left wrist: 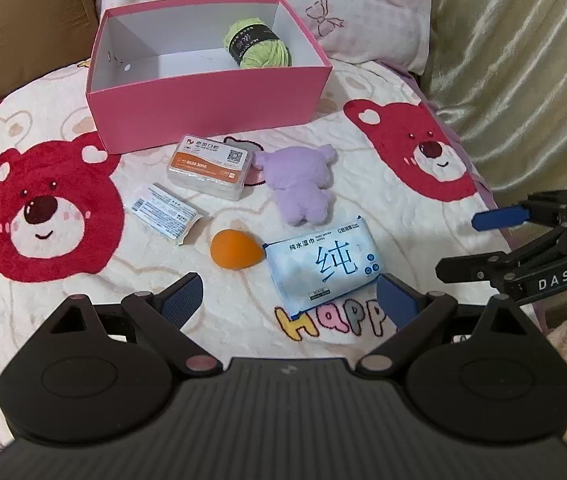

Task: Organize objects
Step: 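Withdraw the left tool from the box back over the blanket, then move the left tool to the blue-white wet-wipes pack and close on it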

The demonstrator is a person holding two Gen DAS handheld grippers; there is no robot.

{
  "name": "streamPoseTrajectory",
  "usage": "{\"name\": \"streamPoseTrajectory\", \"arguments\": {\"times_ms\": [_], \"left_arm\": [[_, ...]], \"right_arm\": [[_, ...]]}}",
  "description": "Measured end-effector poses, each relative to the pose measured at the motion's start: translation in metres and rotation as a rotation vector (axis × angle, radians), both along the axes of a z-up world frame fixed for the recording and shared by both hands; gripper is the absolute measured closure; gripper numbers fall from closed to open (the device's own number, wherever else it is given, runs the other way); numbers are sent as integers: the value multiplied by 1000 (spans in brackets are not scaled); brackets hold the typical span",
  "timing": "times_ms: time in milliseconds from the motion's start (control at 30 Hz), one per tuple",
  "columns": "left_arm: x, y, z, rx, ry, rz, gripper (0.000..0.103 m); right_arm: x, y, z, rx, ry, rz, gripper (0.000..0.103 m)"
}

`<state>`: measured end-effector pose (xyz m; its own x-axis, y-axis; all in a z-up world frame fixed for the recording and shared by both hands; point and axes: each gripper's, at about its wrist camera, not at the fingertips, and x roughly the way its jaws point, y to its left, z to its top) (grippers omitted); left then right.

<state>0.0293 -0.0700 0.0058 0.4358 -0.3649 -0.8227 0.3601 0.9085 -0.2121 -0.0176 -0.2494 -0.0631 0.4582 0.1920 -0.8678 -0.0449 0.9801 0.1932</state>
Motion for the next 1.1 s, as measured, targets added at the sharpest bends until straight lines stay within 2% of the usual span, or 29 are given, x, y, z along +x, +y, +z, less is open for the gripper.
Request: {"name": "streamPoseTrajectory", "arguments": {"times_ms": [167, 300, 400, 467, 533, 633, 733, 1000, 1100], "left_arm": [[1, -6, -19, 29, 7, -1, 9], [6, -8, -40, 20, 26, 15, 10], [7, -10, -54, 4, 29, 25, 11], [7, -11, -61, -13, 25, 40, 11], [7, -10, -66, -43, 14, 56, 11], [7, -8, -70, -79, -21, 85, 11], [8, -6, -76, -113, -32, 105, 11], [9, -14, -94, -100, -2, 110, 11], [9, -19, -99, -109, 13, 85, 11]], "right_arm": [[-4, -5, -2, -15, -42, -78, 10], [-1, -6, -2, -3, -61, -64, 10], [3, -10, -8, 64, -45, -82, 10], [9, -12, -14, 161, -37, -111, 10], [17, -14, -22, 235, -10, -155, 10], [25, -15, -34, 293, 34, -178, 10], [30, -16, -46, 307, 70, -208, 10], [44, -24, -81, 347, 179, -266, 11], [49, -21, -87, 318, 198, -245, 20]]}}
